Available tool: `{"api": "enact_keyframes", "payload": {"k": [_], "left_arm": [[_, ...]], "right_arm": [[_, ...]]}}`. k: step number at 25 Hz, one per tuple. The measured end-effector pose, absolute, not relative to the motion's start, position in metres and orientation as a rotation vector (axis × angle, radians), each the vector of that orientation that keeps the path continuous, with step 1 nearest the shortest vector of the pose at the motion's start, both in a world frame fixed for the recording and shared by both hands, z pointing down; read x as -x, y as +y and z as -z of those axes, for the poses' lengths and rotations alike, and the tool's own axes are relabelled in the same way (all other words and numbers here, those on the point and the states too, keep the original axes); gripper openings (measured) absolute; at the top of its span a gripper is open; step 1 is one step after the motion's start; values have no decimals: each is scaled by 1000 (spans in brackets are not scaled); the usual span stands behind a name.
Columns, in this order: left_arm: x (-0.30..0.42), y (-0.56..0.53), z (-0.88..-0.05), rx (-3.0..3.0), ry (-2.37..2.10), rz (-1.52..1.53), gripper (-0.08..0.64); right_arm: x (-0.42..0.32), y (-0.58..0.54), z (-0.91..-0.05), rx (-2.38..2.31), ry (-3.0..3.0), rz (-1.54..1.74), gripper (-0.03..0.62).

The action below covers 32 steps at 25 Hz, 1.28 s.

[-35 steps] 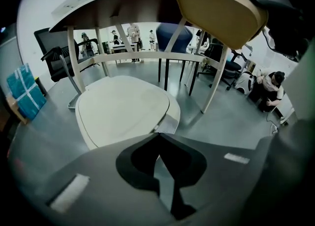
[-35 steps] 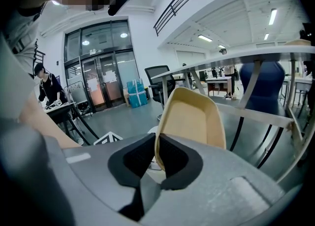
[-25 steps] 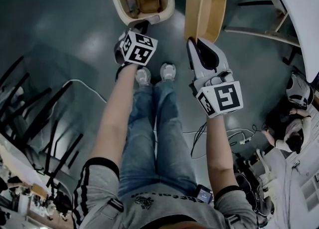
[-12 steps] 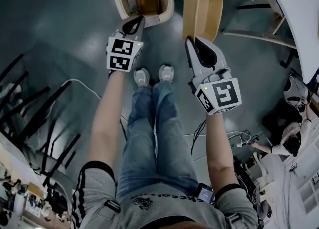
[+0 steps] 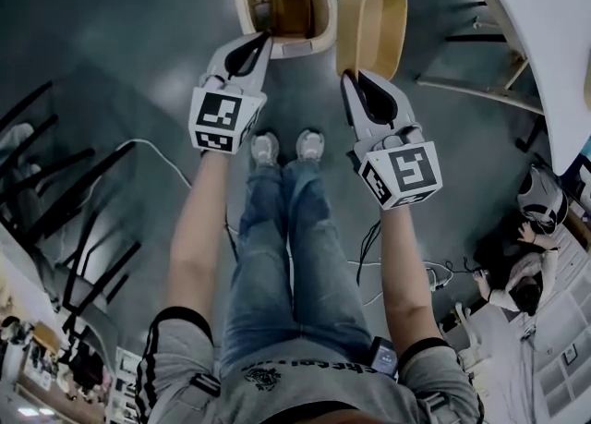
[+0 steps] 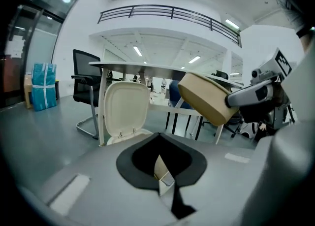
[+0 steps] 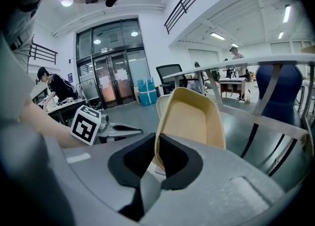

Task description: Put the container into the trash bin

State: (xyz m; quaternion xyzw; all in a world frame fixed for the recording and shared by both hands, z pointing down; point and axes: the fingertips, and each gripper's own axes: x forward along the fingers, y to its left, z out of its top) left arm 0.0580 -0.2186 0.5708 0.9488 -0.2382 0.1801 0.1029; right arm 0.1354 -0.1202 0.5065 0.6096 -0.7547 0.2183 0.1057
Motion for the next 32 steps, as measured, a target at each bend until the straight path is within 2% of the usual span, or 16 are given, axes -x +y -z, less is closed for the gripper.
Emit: {"api": "enact_keyframes", "payload": {"k": [23, 32], "left_arm": [[2, -226, -442, -2846, -1049, -18, 12], [18, -222, -446, -2816, -1119, -105, 12]], "right_arm": [[-110, -159, -502, -1566, -2338, -628, 29], [-105, -182, -546, -1418, -2316, -699, 28]]}}
